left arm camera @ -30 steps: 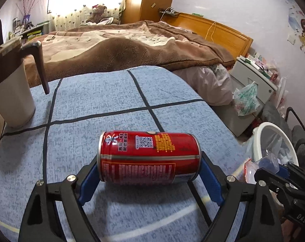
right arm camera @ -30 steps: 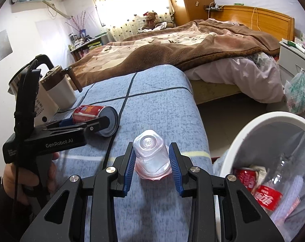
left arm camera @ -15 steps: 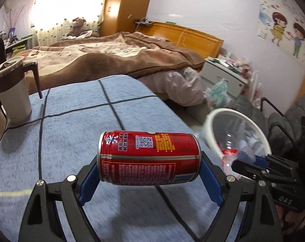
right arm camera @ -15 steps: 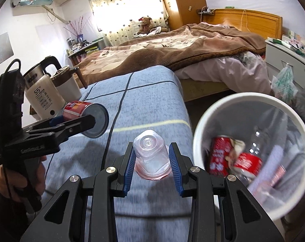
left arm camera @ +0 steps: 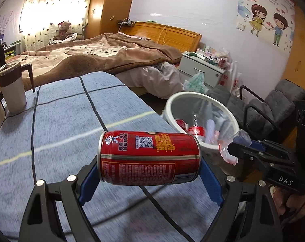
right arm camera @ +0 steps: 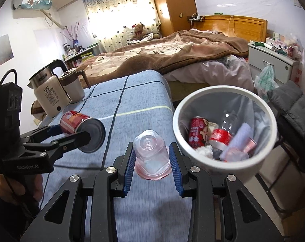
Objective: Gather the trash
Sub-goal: 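Carry the red can and clear lid over the wastebasket with both tools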
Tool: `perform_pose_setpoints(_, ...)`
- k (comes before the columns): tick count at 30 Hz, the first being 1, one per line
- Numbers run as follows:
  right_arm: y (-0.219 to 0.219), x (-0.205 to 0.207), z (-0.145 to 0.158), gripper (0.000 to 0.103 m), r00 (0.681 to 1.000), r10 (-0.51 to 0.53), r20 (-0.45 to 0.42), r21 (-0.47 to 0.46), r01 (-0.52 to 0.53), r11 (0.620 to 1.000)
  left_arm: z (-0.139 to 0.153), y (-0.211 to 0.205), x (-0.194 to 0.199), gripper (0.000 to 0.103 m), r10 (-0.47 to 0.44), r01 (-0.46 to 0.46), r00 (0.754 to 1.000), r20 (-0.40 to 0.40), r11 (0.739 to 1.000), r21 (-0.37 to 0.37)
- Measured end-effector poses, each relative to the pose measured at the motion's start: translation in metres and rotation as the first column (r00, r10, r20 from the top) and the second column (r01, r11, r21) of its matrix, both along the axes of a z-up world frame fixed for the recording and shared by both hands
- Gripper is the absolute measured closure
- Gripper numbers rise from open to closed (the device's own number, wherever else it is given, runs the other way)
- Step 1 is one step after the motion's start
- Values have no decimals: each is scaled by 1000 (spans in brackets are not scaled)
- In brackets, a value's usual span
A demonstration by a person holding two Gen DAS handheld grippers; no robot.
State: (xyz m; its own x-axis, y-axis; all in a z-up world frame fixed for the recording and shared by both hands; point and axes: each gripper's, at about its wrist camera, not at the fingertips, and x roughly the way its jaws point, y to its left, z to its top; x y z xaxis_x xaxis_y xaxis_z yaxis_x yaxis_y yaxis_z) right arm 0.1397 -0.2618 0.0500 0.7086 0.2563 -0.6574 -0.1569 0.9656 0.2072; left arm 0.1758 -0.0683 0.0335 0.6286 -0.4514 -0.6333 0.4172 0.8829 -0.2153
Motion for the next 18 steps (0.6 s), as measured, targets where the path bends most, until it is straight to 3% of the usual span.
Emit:
perform_pose_setpoints(9,-23,-28,3,68,999,-42,2,12,42,999,5,-17,-28,13,-35,35,999,8,999,-14)
perform_pose_setpoints(18,-46,-32,-2,68,996,-88,-7,34,89,995,5,-42,-26,13,-83,83,997,7,996,-17)
